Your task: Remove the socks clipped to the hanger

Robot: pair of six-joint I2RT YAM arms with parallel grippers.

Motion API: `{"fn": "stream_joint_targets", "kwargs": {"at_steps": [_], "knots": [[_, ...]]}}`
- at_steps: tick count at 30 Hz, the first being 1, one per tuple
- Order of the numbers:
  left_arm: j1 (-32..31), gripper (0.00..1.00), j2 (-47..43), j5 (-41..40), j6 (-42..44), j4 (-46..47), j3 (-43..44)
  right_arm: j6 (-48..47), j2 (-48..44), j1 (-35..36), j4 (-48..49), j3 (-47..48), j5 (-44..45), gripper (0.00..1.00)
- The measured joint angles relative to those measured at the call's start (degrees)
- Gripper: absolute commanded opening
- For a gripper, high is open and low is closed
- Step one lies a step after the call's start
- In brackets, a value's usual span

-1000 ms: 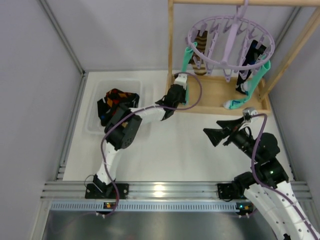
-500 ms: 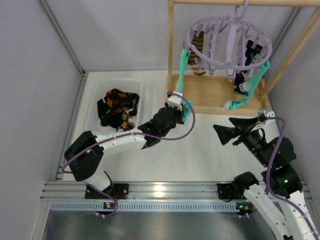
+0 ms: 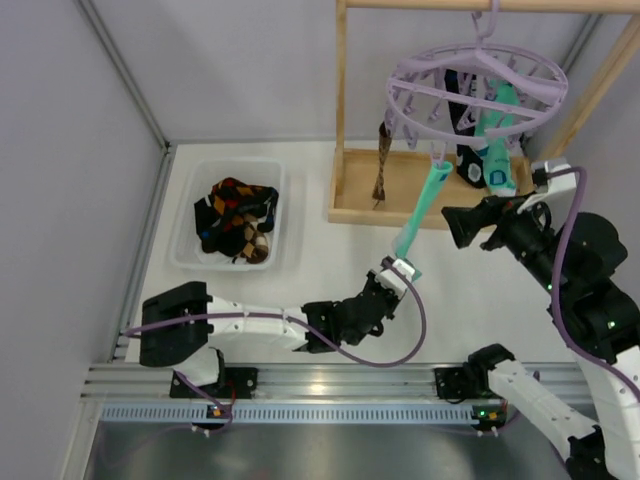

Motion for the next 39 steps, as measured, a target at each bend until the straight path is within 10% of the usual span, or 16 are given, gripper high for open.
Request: {"fn": "stream_joint_targets", "kwargs": {"at_steps": [9, 39], "knots": [[-5.6, 0.0, 6.9, -10.0, 5.4, -0.2, 8.2, -3.8, 19.0, 0.0, -5.4, 18.9, 8.9, 0.8], [-7.8, 0.0, 10.2, -14.3, 8.9, -1.3, 10.4, -7.4, 35.5, 13.4, -8.3, 28.1, 30.7, 0.66]]}}
